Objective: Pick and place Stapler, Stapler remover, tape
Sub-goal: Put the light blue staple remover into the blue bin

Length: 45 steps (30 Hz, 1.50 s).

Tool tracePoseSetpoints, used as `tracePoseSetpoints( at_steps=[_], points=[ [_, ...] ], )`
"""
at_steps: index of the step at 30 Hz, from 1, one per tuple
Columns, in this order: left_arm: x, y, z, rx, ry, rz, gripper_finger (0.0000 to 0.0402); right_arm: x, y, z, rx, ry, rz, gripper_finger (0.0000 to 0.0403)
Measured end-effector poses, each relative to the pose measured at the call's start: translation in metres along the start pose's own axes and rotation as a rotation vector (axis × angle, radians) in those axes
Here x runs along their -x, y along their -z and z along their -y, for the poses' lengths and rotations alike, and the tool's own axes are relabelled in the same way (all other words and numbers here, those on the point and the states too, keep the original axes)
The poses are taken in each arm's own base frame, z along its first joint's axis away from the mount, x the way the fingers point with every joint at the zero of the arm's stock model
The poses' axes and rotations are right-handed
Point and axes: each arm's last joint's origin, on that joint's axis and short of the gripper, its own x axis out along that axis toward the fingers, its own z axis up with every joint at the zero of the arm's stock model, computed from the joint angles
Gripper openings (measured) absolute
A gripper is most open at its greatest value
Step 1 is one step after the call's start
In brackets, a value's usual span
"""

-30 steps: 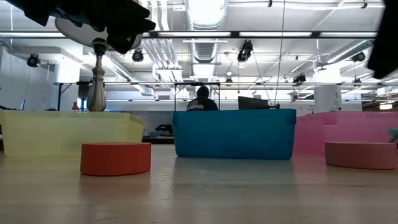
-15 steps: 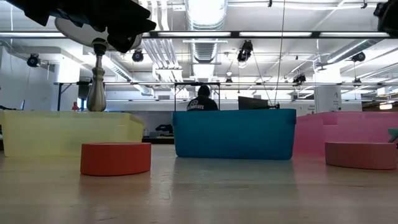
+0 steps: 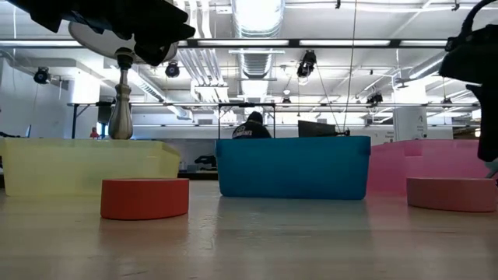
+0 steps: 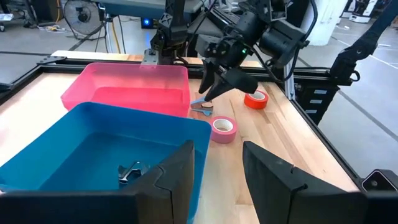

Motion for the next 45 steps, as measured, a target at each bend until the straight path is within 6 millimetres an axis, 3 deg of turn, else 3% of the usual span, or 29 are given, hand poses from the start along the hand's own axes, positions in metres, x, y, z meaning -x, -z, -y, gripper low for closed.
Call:
tracePoseSetpoints(
  at_steps=[7, 19, 31, 37, 45],
  points=[
    [0.000, 0.000, 0.000, 0.000, 0.000, 0.000, 0.0140, 0.000, 0.004, -0.001, 0.045, 0.028, -0.103, 0.0164],
    [0.000, 0.000, 0.000, 0.000, 0.001, 0.000, 0.0140, -0.006, 0.003, -0.002, 0.040, 0.022, -0.072, 0.0156],
    [0.000, 0.000, 0.000, -0.001, 0.004, 0.000, 0.0140, -0.010, 0.005, -0.001, 0.045, 0.029, -0.101, 0.0102],
    [0.000, 0.000, 0.000, -0.002, 0.003, -0.001, 0.0140, -0.003, 0.005, -0.006, 0.086, 0.000, -0.124, 0.0104],
    [0.000, 0.000, 0.000, -0.007, -0.002, 0.000, 0.0140, 0.021, 0.003, -0.025, 0.196, -0.102, -0.154, 0.0106]
  ],
)
